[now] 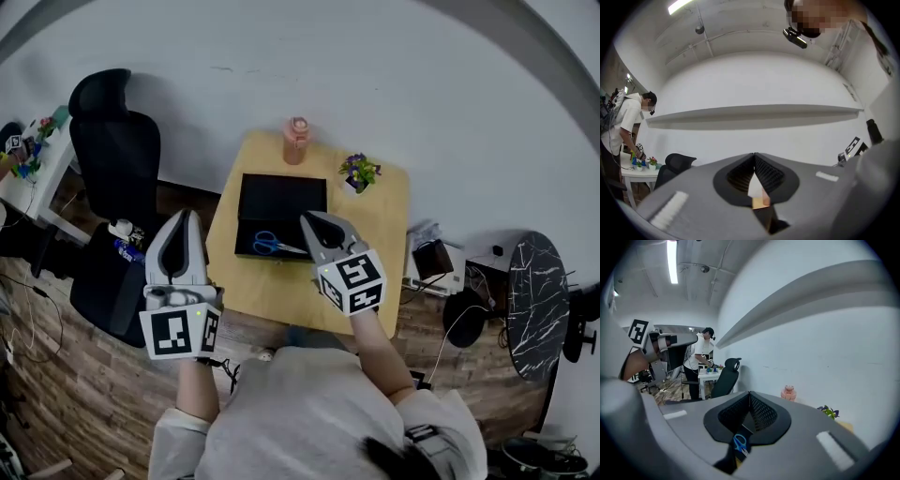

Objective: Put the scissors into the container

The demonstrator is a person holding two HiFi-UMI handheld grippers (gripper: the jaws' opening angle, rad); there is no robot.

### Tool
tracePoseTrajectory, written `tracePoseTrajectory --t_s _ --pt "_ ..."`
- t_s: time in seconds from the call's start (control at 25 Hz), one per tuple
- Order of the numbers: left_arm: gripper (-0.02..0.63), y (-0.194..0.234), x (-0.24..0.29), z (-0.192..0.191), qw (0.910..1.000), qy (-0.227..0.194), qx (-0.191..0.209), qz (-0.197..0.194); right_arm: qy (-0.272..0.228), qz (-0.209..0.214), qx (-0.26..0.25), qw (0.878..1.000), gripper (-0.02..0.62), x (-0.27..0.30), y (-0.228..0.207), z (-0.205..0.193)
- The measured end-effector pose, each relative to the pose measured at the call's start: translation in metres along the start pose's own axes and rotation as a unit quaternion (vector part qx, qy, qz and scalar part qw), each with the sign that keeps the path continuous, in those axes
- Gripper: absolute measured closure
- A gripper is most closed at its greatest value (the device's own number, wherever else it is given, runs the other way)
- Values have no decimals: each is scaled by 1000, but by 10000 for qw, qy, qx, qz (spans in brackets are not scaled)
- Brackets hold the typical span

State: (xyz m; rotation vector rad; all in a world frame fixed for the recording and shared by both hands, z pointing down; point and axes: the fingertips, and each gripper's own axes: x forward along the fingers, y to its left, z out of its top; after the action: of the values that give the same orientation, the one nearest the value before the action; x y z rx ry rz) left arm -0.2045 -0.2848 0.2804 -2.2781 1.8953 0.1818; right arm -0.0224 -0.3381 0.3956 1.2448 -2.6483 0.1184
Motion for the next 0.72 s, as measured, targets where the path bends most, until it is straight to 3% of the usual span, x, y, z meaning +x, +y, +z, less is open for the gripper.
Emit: tracePoseTrajectory --t_s 0.72 --pt "548 -39 -27 21 9983 -208 -20 -541 -1133 -927 -80 9892 591 -96 -3 57"
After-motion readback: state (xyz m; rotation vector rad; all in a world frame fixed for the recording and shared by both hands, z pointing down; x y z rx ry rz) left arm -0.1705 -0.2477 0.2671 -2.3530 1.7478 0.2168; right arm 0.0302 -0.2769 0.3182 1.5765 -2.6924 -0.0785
